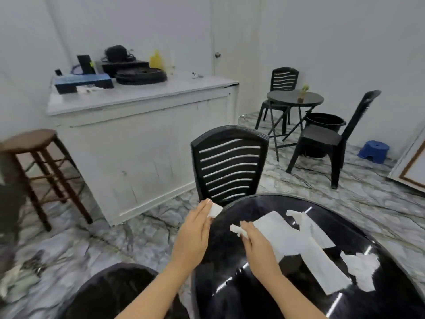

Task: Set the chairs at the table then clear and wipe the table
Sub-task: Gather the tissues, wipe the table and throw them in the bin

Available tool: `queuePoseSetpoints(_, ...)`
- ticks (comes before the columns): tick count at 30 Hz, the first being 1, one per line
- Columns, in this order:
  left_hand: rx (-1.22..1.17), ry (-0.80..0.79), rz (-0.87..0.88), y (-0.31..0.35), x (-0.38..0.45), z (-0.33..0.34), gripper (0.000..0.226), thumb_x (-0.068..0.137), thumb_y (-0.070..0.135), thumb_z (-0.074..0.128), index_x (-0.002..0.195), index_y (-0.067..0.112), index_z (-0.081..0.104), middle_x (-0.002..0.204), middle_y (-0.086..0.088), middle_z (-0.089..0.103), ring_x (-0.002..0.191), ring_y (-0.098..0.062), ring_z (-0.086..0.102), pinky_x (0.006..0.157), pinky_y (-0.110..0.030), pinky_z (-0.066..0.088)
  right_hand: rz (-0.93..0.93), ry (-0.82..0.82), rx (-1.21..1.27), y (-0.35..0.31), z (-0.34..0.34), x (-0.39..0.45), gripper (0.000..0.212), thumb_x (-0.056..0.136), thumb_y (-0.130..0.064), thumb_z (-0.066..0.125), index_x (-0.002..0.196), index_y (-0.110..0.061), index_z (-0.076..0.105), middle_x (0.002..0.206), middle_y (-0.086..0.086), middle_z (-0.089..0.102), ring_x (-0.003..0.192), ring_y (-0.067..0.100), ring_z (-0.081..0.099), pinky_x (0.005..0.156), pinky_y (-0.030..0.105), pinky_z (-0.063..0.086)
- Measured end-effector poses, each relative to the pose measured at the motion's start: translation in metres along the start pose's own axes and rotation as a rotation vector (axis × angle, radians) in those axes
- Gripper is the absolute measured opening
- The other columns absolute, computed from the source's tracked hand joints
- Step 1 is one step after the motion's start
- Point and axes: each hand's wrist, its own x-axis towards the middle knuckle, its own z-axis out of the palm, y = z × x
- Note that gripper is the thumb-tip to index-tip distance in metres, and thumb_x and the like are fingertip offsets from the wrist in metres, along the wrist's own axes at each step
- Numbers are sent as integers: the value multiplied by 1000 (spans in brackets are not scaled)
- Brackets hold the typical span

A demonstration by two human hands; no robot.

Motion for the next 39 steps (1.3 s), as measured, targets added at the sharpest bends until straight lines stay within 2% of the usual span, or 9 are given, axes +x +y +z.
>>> queuePoseSetpoints(3, 46, 64, -106, -37, -24, -52, 44, 93, 44, 29, 136, 31, 33, 139, 16, 34, 127, 11, 25, 106, -3, 17, -63, -105, 38, -35, 55, 3, 37, 97, -13, 43, 133, -15, 48, 143, -1, 44, 139, 13, 29, 111, 20, 20)
queuePoseSetpoints(7, 145, 102, -238, -88, -69, -115, 57, 90, 48, 22, 138, 22, 40, 137, 16, 34, 127, 4, 31, 106, -11, 22, -186, -237, 26, -79, 130, -6, 29, 95, -8, 44, 120, -18, 56, 119, -9, 53, 113, 4, 43, 93, -1, 23)
queuePoseSetpoints(11, 213, 91, -363, -136, -121, -163, 49, 94, 39, 29, 137, 18, 43, 137, 12, 39, 129, -5, 36, 109, -22, 26, -191, -357, -9, -103, 208, -21, 34, 95, -10, 44, 129, -12, 50, 136, 6, 50, 126, 20, 46, 108, 29, 33)
queuePoseSetpoints(17, 272, 5, -538, -202, -190, -192, 51, 94, 36, 26, 137, 15, 44, 143, -1, 44, 133, -12, 35, 114, -28, 24, -143, -479, -58, -110, 292, -49, 36, 97, -16, 43, 133, -15, 48, 141, 3, 47, 136, 20, 36, 109, 28, 28)
queuePoseSetpoints(20, 289, -27, -610, -225, -212, -190, 56, 92, 41, 21, 137, 16, 43, 144, 1, 43, 135, -13, 35, 112, -25, 21, -116, -546, -87, -102, 317, -54, 37, 97, -16, 42, 134, -15, 47, 145, 2, 43, 141, 15, 26, 108, 20, 21)
queuePoseSetpoints(28, 279, -17, -714, -312, -252, -136, 40, 100, 23, 34, 139, 19, 39, 147, 4, 38, 137, -8, 29, 112, -21, 9, -84, -633, -146, -27, 405, -33, 35, 98, -17, 39, 133, -15, 47, 143, 3, 45, 140, 16, 27, 107, 25, 28)
queuePoseSetpoints(35, 251, -47, -805, -378, -309, -61, 40, 100, 23, 34, 139, 22, 38, 148, 7, 38, 136, -3, 28, 111, -17, 7, -47, -688, -175, 64, 481, -50, 36, 97, -18, 42, 132, -17, 48, 144, 0, 44, 140, 16, 27, 110, 29, 26)
queuePoseSetpoints(37, 277, -108, -828, -385, -324, -48, 45, 99, 30, 35, 143, 28, 28, 153, 7, 28, 140, -6, 22, 112, -22, 5, -114, -761, -314, 79, 489, -59, 55, 92, -33, 51, 143, -23, 30, 153, -7, 25, 145, 18, 11, 116, 39, 13)
queuePoseSetpoints(39, 341, -227, -874, -388, -337, -42, 57, 96, 44, 35, 143, 42, 3, 158, 7, 6, 144, -13, 7, 116, -36, 2, -150, -872, -518, 88, 490, -65, 90, 81, -53, 57, 147, -31, 0, 154, -13, -5, 144, 18, -11, 116, 48, 0)
